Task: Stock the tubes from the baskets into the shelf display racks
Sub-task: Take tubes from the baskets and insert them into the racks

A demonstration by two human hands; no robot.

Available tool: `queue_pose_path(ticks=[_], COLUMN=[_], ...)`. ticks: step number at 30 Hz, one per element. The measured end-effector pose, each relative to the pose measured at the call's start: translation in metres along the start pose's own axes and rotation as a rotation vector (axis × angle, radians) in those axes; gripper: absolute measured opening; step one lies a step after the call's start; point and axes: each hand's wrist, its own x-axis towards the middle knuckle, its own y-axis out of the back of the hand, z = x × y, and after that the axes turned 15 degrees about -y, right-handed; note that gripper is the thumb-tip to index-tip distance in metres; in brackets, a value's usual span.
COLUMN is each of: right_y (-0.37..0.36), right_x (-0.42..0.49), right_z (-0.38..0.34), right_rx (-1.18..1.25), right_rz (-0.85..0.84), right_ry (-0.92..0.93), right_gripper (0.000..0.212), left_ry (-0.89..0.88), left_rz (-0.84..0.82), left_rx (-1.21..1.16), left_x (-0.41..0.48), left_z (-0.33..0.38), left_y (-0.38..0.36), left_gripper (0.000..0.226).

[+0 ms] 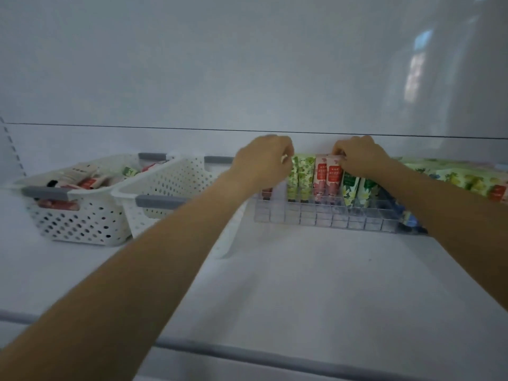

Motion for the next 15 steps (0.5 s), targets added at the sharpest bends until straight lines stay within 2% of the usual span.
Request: queue_pose_path(ticks=[2, 5, 11, 15], right_y=[0.006, 0.021, 0.048, 0.046], right_x=[0.001, 0.003, -0.009, -0.026], right_z=[-0.010, -0.037, -0.143, -0.220], right_rx=[-0.051, 0.044, 0.207, 0.200], right_rz=[0.027, 0.087, 0.048, -0.028], right_ry=[-0.038, -0.013, 0.272, 0.446], right_gripper=[0.026, 0.030, 0.029, 0.028], left_ry=[0.017, 0.072, 0.174, 0.247], left_rz=[-0.027, -0.085, -0.222, -0.307], left_rx=[0.025, 0.053, 0.148, 0.141], left_x=[0.001, -0.008, -0.058, -0.089], left_z=[-0.021, -0.064, -0.162, -0.217], left_y=[0.025, 0.060, 0.106, 0.120], left_gripper=[0.024, 0.022, 0.022, 0.022])
